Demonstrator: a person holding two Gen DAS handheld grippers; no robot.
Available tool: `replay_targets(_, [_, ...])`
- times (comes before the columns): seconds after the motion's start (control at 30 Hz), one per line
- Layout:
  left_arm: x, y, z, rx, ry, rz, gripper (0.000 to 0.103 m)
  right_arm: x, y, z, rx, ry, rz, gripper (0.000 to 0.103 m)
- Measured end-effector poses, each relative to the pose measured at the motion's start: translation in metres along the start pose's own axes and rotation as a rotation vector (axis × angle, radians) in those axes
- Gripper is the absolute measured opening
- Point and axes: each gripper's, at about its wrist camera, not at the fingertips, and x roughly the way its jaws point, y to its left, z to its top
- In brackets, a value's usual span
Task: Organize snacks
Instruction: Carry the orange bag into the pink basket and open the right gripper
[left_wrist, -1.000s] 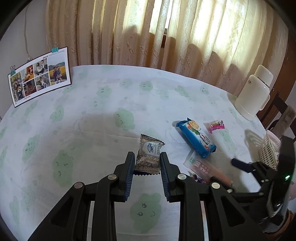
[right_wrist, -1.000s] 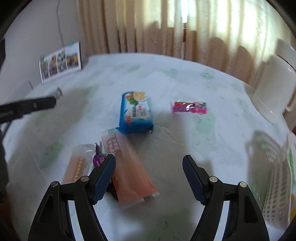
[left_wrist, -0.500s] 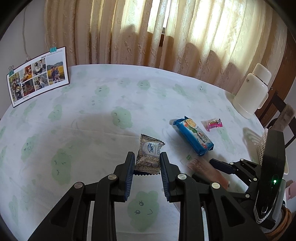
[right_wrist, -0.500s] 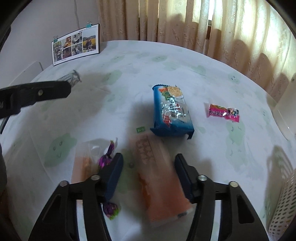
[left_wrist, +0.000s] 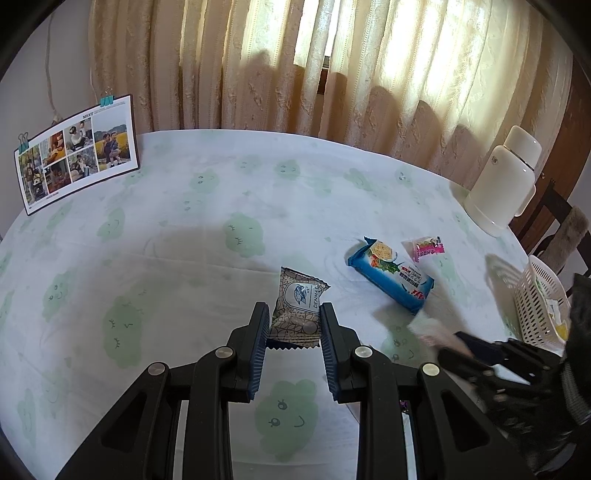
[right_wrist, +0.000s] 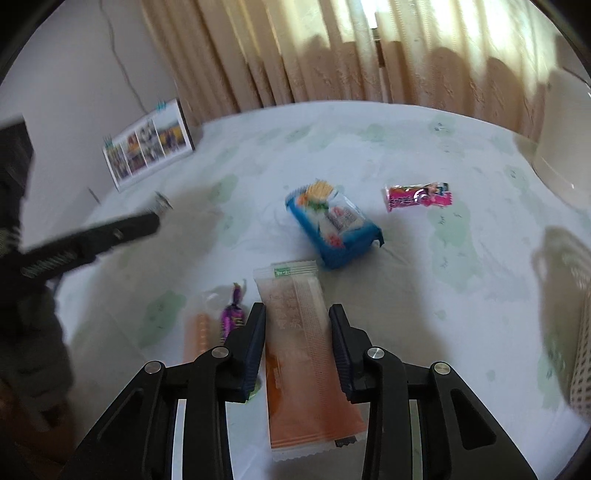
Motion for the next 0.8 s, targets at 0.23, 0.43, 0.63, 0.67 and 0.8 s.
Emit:
replay_targets(0.23, [0.001, -0.003, -0.001, 0.010, 0.001, 0.002, 0.025, -0.040, -0.028, 0.002, 0.115, -0.139, 0.043, 0.036])
replay_targets(0.43, [0.003, -0.010, -0.004, 0.027, 0.003, 0.001, 0.025, -0.073, -0.055, 0.004, 0.193, -0.264, 0.005, 0.036])
replay_targets(0.63, [0.005, -0.013, -0.006, 0.038, 0.006, 0.001, 0.025, -0.096, -0.077, 0.002, 0.255, -0.346, -0.076, 0.036])
replay_targets(0.67, [0.006, -0.013, -0.006, 0.040, 0.008, 0.001, 0.025, -0.100, -0.082, 0.001, 0.272, -0.360, -0.092, 0.036])
replay_targets(0.8, [0.006, -0.015, -0.007, 0.045, 0.010, 0.003, 0.025, -0.119, -0.103, -0.005, 0.335, -0.421, -0.145, 0.036])
